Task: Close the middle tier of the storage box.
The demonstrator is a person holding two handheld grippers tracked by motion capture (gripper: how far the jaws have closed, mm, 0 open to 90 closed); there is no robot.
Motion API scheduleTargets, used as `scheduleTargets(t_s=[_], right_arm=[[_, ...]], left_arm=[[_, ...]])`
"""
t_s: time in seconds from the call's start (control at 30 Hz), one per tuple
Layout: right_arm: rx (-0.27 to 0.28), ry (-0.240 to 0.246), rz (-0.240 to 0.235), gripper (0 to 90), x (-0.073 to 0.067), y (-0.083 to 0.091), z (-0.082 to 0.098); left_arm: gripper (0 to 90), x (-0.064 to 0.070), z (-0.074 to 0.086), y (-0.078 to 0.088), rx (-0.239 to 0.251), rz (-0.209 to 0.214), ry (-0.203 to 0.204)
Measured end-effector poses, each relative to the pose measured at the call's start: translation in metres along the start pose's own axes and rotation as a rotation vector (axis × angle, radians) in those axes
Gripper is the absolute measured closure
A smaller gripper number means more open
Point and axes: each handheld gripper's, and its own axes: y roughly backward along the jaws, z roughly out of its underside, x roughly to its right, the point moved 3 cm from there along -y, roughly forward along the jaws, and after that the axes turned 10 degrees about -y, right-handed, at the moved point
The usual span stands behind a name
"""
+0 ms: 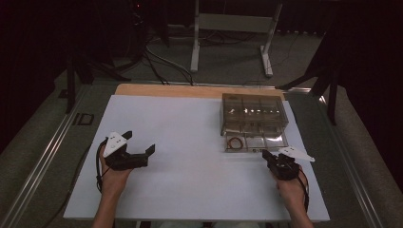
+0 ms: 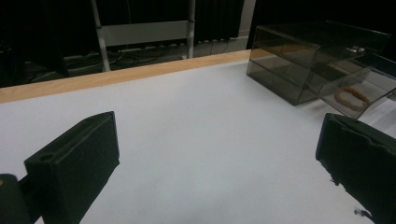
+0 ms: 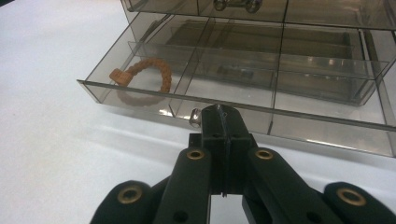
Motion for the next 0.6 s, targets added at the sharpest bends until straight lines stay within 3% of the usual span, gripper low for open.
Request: scheduleTargets(t_s=[0.6], right_arm=[[-0.016,-0.010,0.016,90.0,0.0016,-0.0079,0.0010]], left_arm=[[1.0,-0.0001,0.0007,-0.0001,-0.002,0.000,0.001]])
